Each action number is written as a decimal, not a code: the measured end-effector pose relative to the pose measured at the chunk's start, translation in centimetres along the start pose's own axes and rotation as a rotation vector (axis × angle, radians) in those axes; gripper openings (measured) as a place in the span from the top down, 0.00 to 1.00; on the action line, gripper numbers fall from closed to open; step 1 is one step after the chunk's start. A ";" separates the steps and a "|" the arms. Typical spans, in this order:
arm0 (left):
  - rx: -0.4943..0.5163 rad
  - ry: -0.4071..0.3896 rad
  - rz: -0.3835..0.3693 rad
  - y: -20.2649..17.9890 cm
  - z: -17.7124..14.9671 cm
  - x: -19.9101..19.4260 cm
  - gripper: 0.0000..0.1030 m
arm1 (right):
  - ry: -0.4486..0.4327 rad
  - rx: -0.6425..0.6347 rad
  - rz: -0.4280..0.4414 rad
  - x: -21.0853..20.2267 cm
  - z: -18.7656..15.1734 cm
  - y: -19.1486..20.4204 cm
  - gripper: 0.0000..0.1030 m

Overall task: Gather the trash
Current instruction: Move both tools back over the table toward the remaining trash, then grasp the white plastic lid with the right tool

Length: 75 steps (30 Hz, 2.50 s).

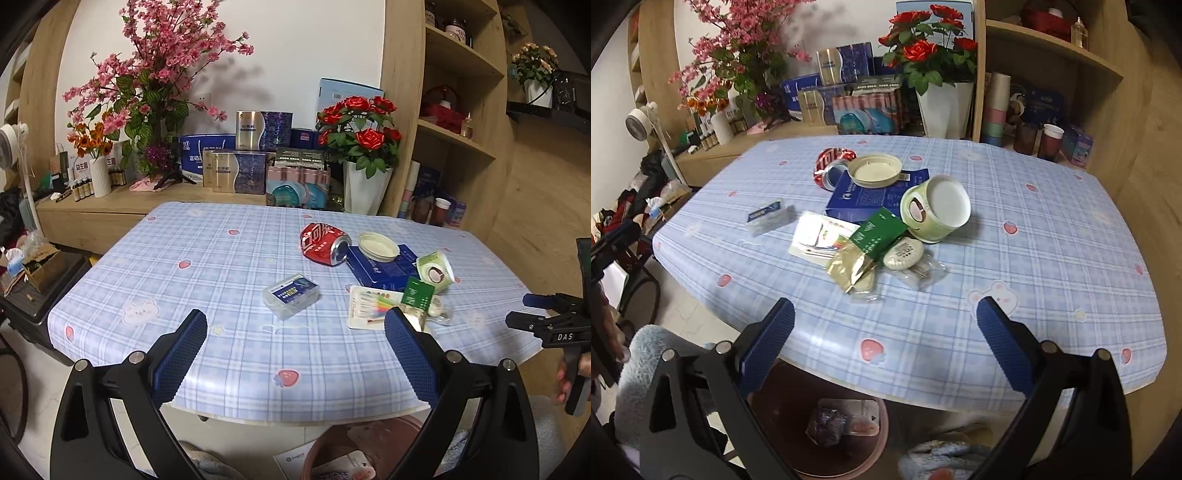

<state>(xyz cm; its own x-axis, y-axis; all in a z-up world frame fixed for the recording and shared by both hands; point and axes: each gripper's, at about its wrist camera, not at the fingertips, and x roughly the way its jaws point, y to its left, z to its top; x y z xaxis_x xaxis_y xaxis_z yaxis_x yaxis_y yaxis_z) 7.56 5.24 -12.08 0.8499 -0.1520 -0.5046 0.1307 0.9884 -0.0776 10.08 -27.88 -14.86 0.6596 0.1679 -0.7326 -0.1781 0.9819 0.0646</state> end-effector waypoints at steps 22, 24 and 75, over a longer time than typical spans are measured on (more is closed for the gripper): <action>0.047 0.091 -0.007 1.1 1.4 5.8 0.06 | 0.045 0.036 -0.032 5.3 1.9 -3.8 0.05; 0.053 0.101 -0.010 1.2 1.5 6.4 0.06 | 0.049 0.033 -0.064 6.3 2.4 -4.2 0.05; 0.093 0.356 -0.199 3.1 0.3 18.7 0.06 | -0.027 0.260 0.098 14.0 7.7 -8.2 0.25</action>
<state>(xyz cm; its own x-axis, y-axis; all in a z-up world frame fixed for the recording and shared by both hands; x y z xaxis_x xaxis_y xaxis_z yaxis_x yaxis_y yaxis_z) 24.00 5.48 -21.54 0.5759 -0.3146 -0.7545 0.3342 0.9329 -0.1339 26.41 -32.93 -20.47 0.6685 0.2620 -0.6960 -0.0512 0.9499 0.3084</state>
